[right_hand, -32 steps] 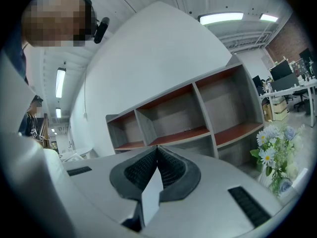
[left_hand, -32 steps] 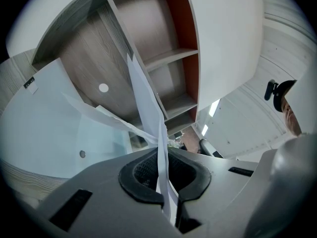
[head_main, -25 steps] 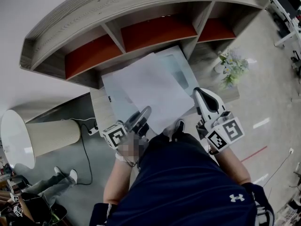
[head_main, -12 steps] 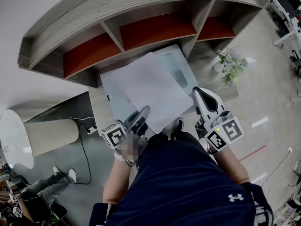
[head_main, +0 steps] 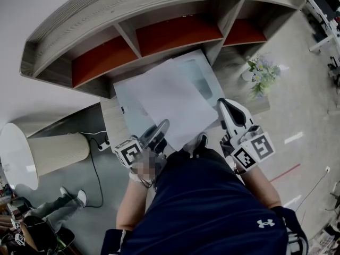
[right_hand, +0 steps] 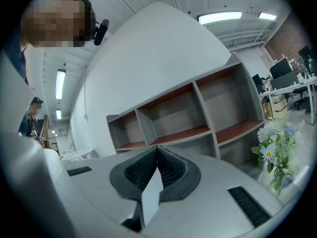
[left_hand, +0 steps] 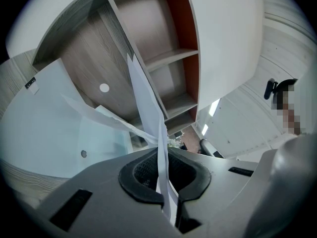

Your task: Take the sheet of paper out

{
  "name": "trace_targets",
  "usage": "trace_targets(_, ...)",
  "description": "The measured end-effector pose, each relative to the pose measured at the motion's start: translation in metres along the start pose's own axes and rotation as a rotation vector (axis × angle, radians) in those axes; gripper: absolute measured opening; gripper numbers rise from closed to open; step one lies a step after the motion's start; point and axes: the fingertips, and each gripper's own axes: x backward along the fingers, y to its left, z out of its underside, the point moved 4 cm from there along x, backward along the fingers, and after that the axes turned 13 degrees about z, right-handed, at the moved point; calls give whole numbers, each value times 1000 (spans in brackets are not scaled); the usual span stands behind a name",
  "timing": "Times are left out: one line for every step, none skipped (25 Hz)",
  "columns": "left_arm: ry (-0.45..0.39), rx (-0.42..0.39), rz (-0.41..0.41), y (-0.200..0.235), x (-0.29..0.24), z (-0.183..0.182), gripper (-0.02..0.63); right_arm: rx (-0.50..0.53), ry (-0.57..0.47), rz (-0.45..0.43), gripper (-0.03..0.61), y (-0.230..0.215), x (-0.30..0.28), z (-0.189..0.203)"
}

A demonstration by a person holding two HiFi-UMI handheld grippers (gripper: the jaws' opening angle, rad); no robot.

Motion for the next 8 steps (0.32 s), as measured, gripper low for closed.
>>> trace_targets(1, 1, 0, 0, 0, 0, 18, -1, 0, 0, 5, 1, 0, 0)
trace_targets(1, 1, 0, 0, 1, 0, 18, -1, 0, 0, 5, 1, 0, 0)
trace_targets(1, 2, -1, -1, 1, 0, 18, -2, 0, 0, 5, 1, 0, 0)
trace_targets(2, 2, 0, -1, 1, 0, 18, -3, -1, 0, 5, 1, 0, 0)
trace_targets(2, 1, 0, 0, 1, 0, 18, -3, -2, 0, 5, 1, 0, -1)
trace_targets(3, -1, 0, 0, 0, -1, 18, -3, -5, -1, 5, 1, -1, -1)
trace_targets(3, -3, 0, 1, 0, -3, 18, -3, -7, -1, 5, 1, -3, -1)
trace_targets(4, -5, 0, 1, -1, -4, 18, -3, -10, -2, 5, 1, -4, -1)
